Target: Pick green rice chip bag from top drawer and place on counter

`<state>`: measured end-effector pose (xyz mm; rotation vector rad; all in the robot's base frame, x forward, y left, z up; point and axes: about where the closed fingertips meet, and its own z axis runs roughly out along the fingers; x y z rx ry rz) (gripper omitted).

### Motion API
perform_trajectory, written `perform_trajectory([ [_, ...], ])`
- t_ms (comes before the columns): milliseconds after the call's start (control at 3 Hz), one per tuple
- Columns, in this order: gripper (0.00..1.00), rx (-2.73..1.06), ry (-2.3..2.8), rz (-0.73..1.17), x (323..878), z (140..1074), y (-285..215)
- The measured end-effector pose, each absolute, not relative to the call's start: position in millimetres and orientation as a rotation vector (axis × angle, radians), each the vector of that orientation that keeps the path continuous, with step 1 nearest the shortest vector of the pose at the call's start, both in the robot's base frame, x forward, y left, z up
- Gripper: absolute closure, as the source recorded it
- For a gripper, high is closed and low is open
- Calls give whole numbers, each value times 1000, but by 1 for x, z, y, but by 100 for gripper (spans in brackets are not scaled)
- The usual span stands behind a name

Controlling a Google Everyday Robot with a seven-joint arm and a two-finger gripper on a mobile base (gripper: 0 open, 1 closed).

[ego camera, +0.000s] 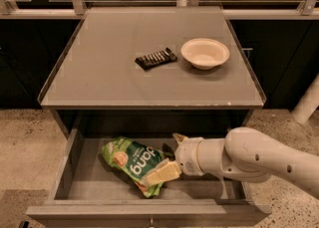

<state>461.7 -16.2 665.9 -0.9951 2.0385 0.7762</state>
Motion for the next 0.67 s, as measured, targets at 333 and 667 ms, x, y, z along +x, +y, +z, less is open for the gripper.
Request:
perform_trajectory([
  [333,0,-993,2007,821,470,653,4],
  [667,0,-999,1988,864,475,641,21],
])
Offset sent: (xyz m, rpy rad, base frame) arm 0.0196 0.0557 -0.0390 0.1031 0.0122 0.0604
